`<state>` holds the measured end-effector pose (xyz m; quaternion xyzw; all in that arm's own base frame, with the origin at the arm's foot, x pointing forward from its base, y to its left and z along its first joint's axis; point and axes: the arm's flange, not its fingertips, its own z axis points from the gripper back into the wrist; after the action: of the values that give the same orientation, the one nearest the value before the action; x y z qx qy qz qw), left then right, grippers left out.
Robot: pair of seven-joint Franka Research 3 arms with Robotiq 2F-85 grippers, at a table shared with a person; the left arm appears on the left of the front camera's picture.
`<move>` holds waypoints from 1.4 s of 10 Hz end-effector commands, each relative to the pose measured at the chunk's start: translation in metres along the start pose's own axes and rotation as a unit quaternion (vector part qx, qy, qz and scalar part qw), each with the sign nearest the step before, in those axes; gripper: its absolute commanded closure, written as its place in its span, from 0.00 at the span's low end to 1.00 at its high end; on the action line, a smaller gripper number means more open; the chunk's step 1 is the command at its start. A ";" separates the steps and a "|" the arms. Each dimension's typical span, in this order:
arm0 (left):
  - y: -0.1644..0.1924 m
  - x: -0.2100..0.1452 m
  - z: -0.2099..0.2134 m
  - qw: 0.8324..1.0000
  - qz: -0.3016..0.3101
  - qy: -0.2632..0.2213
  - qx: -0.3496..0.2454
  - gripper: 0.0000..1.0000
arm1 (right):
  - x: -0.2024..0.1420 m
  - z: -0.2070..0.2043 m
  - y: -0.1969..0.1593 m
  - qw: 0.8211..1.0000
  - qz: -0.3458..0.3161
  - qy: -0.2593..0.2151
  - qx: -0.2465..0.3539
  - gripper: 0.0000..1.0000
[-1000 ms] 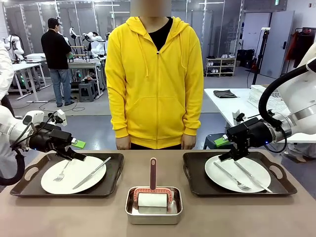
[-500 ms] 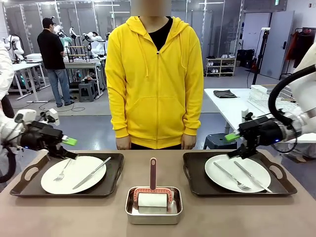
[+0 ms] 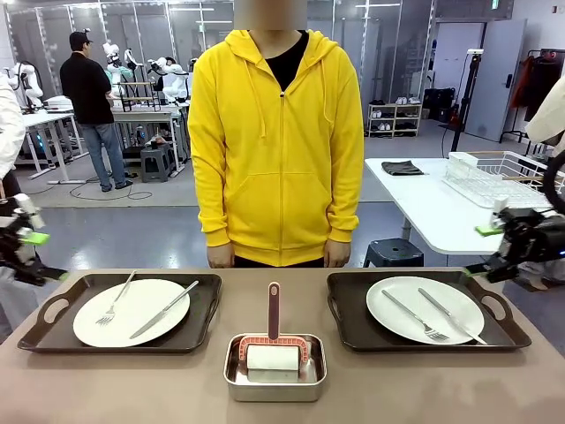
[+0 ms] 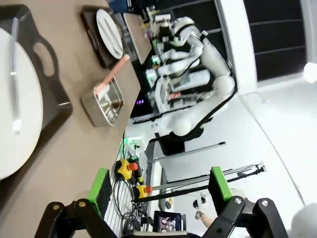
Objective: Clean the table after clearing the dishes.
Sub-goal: When the left (or right) Handle tray is removed, use the left hand (or right hand) to clean the left (or right) side of the table with the Lint Roller.
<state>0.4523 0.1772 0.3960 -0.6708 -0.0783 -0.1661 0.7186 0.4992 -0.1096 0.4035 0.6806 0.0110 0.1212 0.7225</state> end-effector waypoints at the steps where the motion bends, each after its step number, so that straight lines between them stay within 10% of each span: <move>1: 0.011 -0.013 0.071 0.999 -0.013 -0.039 -0.030 0.00 | -0.008 0.012 -0.014 0.999 0.003 -0.032 0.029 0.00; 6: 0.017 -0.072 0.173 0.991 0.016 -0.135 0.013 0.00 | -0.009 0.013 -0.014 0.997 0.004 -0.067 0.035 0.00; 14: 0.022 -0.085 0.165 0.991 0.016 -0.131 0.020 0.00 | -0.007 0.021 -0.018 0.998 -0.005 -0.053 0.038 0.00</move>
<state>0.4033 0.3533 0.3614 -0.6755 -0.1649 -0.0624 0.7160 0.4992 -0.1330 0.3850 0.7134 -0.0204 0.0797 0.6960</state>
